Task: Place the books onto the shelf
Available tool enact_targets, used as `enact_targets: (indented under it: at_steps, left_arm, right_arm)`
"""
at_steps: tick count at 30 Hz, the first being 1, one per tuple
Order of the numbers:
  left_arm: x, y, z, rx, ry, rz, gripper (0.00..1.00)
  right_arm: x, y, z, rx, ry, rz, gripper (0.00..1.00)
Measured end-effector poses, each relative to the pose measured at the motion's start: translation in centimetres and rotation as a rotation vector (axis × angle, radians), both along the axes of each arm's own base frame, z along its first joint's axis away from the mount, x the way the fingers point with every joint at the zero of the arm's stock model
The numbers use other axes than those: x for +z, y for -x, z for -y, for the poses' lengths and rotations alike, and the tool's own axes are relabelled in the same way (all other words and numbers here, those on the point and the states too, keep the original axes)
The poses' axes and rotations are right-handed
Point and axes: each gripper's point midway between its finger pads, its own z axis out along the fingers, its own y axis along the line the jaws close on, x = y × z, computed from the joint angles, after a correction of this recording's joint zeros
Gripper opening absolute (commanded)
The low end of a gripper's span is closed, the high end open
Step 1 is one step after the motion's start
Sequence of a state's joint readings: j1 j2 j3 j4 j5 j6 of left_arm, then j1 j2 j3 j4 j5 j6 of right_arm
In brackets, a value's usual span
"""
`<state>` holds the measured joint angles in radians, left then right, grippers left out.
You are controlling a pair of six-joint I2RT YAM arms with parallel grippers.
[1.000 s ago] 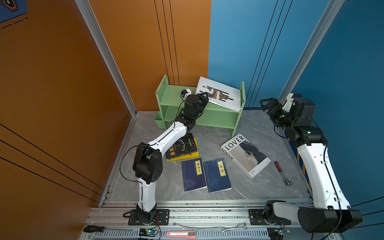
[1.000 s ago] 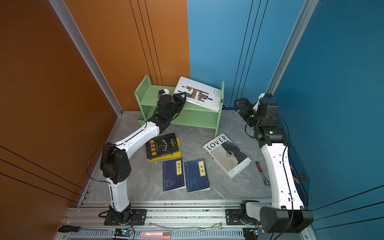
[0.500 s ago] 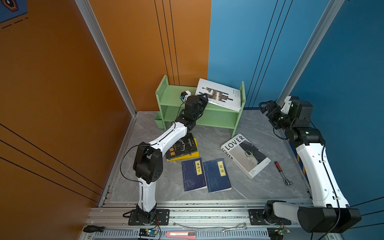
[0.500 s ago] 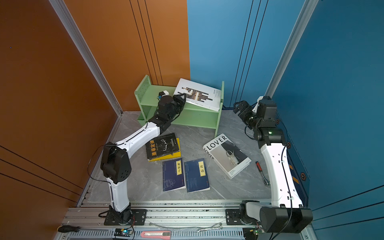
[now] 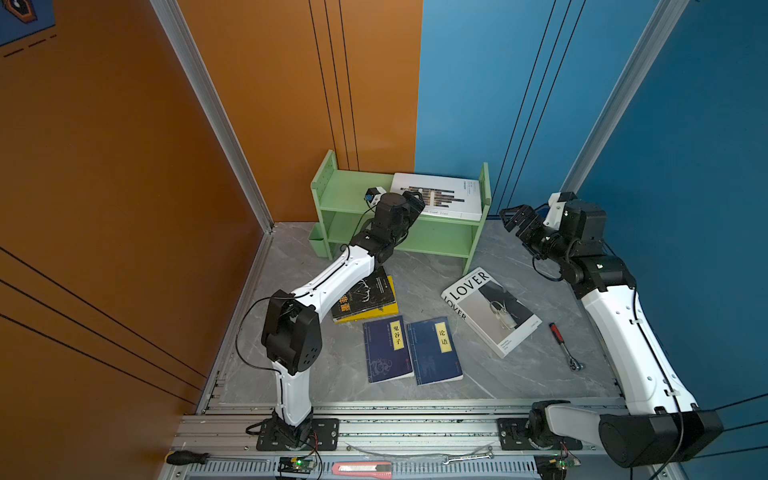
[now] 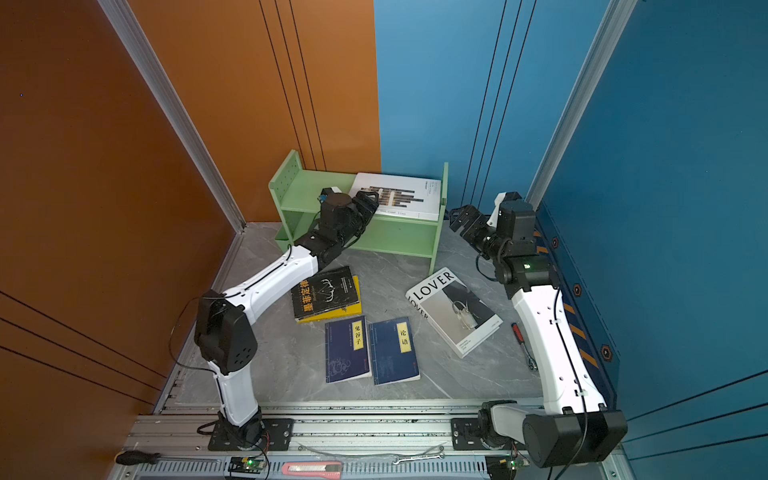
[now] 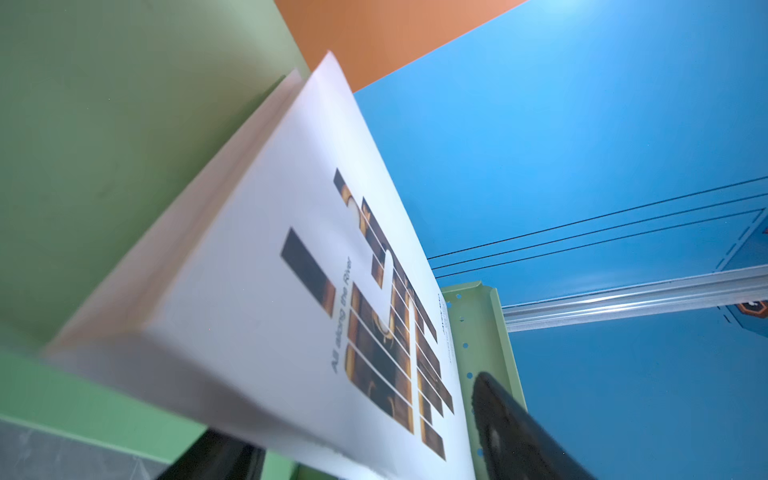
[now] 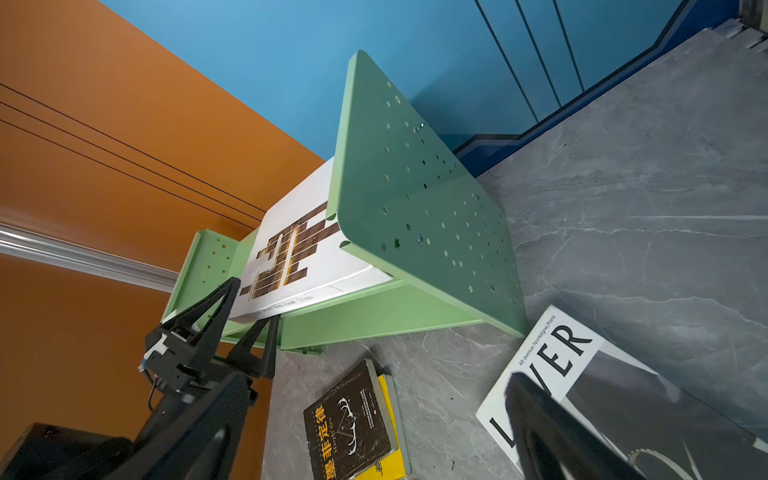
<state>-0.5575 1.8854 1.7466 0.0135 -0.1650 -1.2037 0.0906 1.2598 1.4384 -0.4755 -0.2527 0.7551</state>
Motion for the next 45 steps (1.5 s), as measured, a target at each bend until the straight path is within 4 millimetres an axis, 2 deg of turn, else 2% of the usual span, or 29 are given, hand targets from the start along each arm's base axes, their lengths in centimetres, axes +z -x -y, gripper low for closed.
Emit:
enact_targets:
  at_steps: [4, 10, 13, 15, 16, 21, 23, 25, 29, 33, 38, 45]
  left_arm:
    - [-1.0, 1.0, -1.0, 0.003, -0.073, -0.069, 0.93]
    - [-4.3, 1.9, -2.4, -0.013, -0.162, -0.197, 0.97]
    - [-4.8, 2.7, -2.8, -0.041, -0.209, -0.222, 0.99]
    - [-4.0, 3.5, -3.2, -0.07, -0.252, -0.2, 0.98]
    - [-3.0, 4.0, -3.4, -0.087, -0.274, -0.172, 0.98]
    - [3.9, 5.9, -5.1, -0.148, -0.316, 0.019, 0.98]
    - [5.8, 5.5, -6.5, -0.146, -0.327, 0.079, 0.98]
    - [6.5, 4.6, -7.7, -0.14, -0.342, 0.106, 0.98]
    - [4.9, 2.2, -9.1, -0.142, -0.41, 0.109, 0.98]
    - [2.7, 0.5, -8.4, -0.196, -0.456, 0.12, 0.98]
    - [1.1, -1.2, -6.9, -0.26, -0.456, 0.152, 0.98]
    - [0.5, -2.2, -5.3, -0.311, -0.423, 0.175, 0.98]
  right_arm:
    - [0.2, -0.1, 0.1, -0.014, 0.008, 0.011, 0.99]
    - [0.3, -0.1, -0.7, -0.009, 0.016, 0.022, 0.99]
    - [0.3, 0.0, -1.5, 0.004, 0.031, 0.025, 0.99]
    - [0.0, -0.1, -2.1, 0.01, 0.052, 0.026, 0.99]
    - [-0.2, -0.2, -2.5, 0.015, 0.061, 0.024, 0.99]
    - [-1.8, -2.0, -3.5, 0.004, 0.129, 0.008, 0.99]
    - [-2.4, -3.1, -3.9, -0.004, 0.154, 0.008, 0.99]
    - [-3.1, -4.1, -4.3, -0.011, 0.17, 0.007, 0.99]
    - [-3.8, -6.0, -5.0, -0.03, 0.195, 0.019, 0.98]
    - [-4.5, -7.3, -5.8, -0.04, 0.223, 0.029, 0.98]
    - [-4.9, -8.6, -6.1, -0.051, 0.249, 0.036, 0.95]
    - [-5.0, -9.4, -5.8, -0.079, 0.266, 0.035, 0.91]
